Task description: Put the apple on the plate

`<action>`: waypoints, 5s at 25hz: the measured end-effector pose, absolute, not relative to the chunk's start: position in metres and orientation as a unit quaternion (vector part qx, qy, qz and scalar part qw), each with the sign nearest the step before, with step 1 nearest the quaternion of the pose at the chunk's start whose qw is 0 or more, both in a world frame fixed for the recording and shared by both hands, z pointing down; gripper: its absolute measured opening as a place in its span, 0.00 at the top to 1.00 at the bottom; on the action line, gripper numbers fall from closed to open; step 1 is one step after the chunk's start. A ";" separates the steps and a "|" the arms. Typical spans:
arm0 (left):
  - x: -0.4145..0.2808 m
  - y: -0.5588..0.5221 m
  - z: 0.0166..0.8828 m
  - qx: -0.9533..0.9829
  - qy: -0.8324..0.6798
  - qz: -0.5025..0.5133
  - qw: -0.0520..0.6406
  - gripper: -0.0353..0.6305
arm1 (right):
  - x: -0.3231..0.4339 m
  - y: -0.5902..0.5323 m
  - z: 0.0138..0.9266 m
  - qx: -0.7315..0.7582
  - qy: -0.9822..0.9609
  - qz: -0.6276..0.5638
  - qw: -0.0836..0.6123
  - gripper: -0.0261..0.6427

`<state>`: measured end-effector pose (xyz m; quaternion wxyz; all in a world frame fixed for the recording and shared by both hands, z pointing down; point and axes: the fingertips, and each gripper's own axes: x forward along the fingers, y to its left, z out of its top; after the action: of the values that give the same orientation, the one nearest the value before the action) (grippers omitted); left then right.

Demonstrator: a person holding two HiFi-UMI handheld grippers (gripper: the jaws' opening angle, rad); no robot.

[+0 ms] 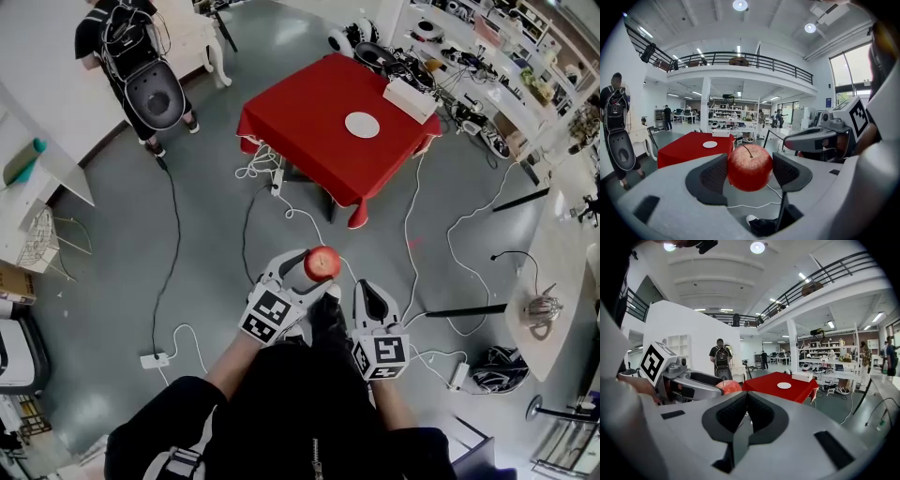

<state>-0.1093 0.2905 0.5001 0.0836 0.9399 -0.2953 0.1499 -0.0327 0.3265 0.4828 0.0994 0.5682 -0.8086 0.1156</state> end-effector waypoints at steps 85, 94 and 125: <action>0.035 -0.040 0.518 0.923 -0.324 0.185 0.090 0.49 | 0.124 0.014 0.513 0.540 -0.818 0.168 0.104 0.94; 0.053 -0.117 0.527 0.926 -0.314 0.182 0.104 0.49 | 0.133 -0.061 0.517 0.540 -0.815 0.173 0.123 0.94; 0.076 -0.305 0.589 0.921 -0.306 0.212 0.112 0.49 | 0.141 -0.250 0.532 0.541 -0.809 0.185 0.136 0.94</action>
<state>0.0758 -0.3051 0.5888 0.1120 0.9214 -0.3062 0.2116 0.1409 -0.2502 0.5325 0.1363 0.5412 -0.8090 0.1846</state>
